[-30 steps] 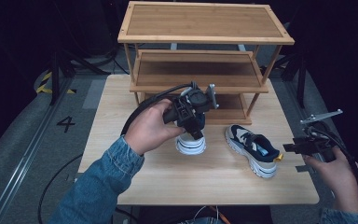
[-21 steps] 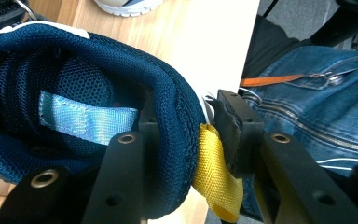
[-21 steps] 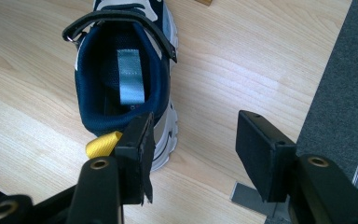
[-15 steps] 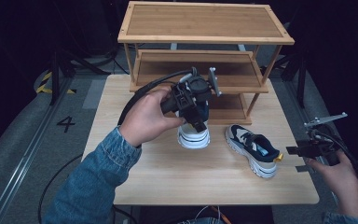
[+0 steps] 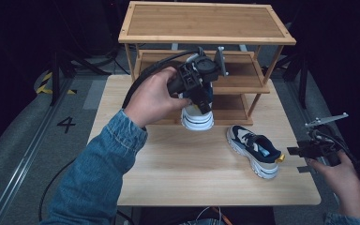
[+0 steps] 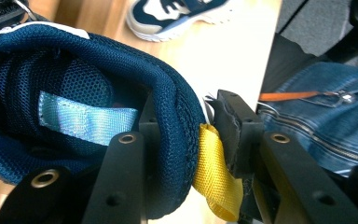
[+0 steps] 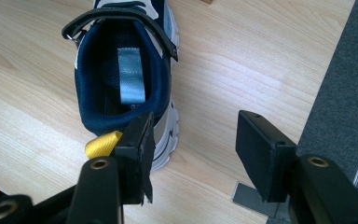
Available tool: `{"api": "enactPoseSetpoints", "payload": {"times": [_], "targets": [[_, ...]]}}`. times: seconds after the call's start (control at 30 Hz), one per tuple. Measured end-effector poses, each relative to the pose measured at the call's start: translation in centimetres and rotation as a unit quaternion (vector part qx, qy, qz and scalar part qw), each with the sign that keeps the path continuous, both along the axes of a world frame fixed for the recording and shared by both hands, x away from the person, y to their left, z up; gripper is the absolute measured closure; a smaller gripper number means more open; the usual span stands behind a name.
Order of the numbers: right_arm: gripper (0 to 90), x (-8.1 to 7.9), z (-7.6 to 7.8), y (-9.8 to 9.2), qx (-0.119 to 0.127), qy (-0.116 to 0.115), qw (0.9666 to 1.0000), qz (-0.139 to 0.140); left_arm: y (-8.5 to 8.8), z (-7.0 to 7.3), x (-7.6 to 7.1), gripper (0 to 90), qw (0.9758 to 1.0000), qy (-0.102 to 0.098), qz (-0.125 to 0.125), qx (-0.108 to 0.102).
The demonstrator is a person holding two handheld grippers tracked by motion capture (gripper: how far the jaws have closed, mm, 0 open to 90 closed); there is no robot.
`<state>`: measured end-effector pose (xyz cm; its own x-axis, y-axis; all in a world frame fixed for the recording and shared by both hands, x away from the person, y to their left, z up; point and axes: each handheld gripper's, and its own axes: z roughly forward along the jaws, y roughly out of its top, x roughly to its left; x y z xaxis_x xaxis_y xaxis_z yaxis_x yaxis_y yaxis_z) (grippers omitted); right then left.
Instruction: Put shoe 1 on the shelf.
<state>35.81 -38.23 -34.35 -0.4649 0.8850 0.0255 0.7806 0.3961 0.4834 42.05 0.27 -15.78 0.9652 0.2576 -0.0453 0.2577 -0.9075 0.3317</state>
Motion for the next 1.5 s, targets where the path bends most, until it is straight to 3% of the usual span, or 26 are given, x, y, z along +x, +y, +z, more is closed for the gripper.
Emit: {"api": "enactPoseSetpoints", "payload": {"times": [0.23, 0.5, 0.8, 1.33, 1.5], "targets": [[47.1, 0.0, 0.0, 0.1, -0.002, 0.000, 1.0000, 0.001, -0.5, -0.2, 2.6, 66.1, 0.9996, -0.022, 0.009, 0.015], [47.1, 0.0, -0.1, 0.3, -0.003, 0.000, 1.0000, 0.003, -0.5, -0.8, 5.6, 66.3, 0.9992, -0.035, 0.019, 0.009], [47.1, 0.1, -0.2, 0.3, -0.002, 0.001, 1.0000, 0.004, -0.2, -1.8, 8.6, 66.3, 0.9974, -0.070, 0.012, 0.013], [47.0, -0.1, 0.1, 0.8, -0.007, -0.009, 0.9998, 0.019, 0.1, -2.7, 10.3, 66.2, 0.9976, -0.062, 0.026, 0.012], [47.0, -0.1, 0.2, 0.8, -0.010, -0.011, 0.9997, 0.020, 0.3, -3.0, 10.5, 66.1, 0.9971, -0.071, 0.024, 0.012]]}}
